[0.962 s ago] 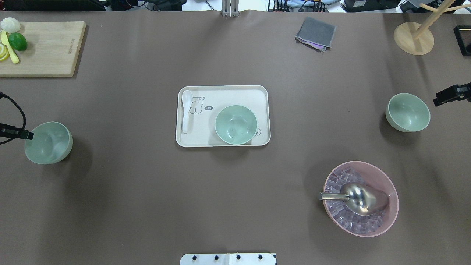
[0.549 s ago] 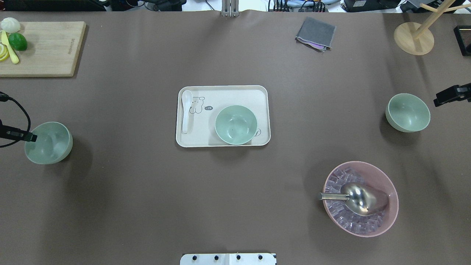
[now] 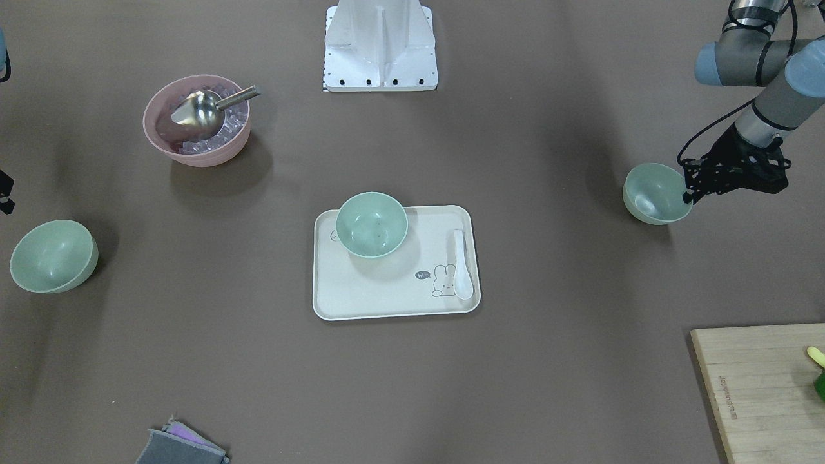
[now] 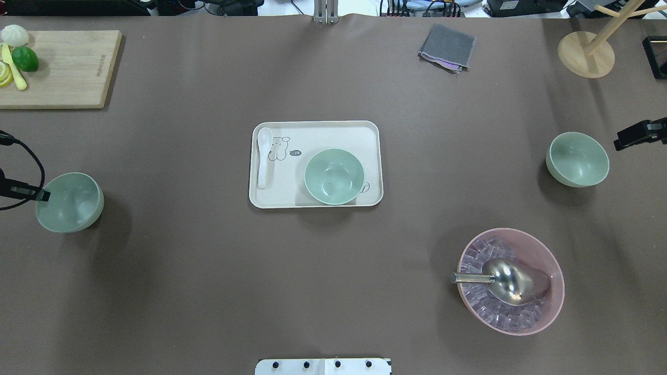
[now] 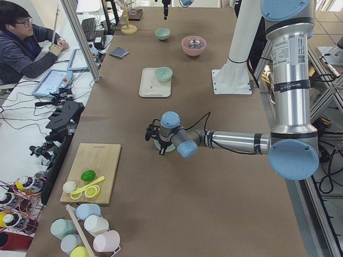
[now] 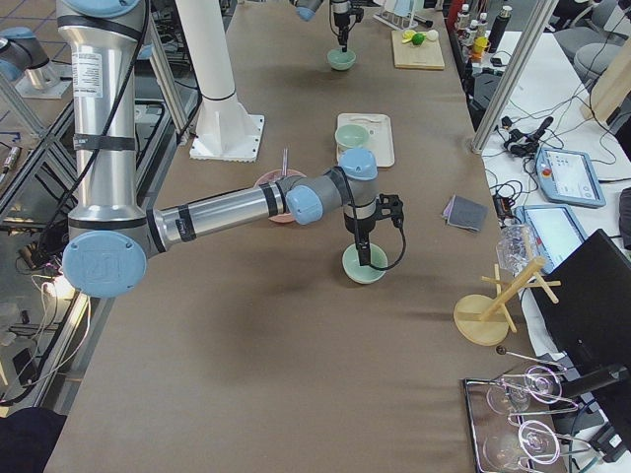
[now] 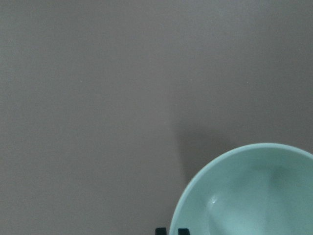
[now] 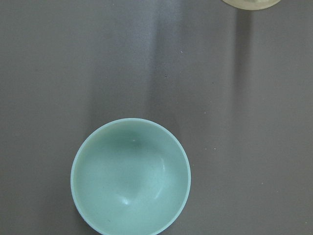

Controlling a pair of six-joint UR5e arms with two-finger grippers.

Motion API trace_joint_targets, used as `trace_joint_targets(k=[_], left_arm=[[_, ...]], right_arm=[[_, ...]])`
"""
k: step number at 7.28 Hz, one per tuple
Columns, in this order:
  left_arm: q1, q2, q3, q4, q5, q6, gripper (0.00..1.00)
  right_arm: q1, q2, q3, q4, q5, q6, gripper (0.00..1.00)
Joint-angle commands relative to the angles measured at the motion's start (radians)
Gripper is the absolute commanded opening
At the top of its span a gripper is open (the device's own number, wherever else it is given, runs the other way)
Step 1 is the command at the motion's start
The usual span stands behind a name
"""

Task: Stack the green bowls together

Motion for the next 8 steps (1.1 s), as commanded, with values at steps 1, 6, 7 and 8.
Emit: trace_joint_targets(k=[1, 6, 7, 8], left_arm=[[0.0, 0.0, 0.001, 0.0, -0.001, 0.0, 0.18], [-0.001, -0.092, -0.013, 0.014, -0.079, -0.007, 0.0], [-0.001, -0.138, -0.025, 0.049, -0.088, -0.026, 0.0], [-0.001, -0.208, -0.069, 0.148, -0.088, -0.084, 0.0]], right_arm=[[0.0, 0.0, 0.0, 0.0, 0.0, 0.0, 0.99], [-0.002, -0.037, -0.001, 0.072, 0.002, -0.004, 1.0], [-0.003, -0.057, -0.001, 0.086, 0.003, -0.003, 1.0], [-0.003, -0.06, -0.003, 0.086, 0.003, -0.001, 1.0]])
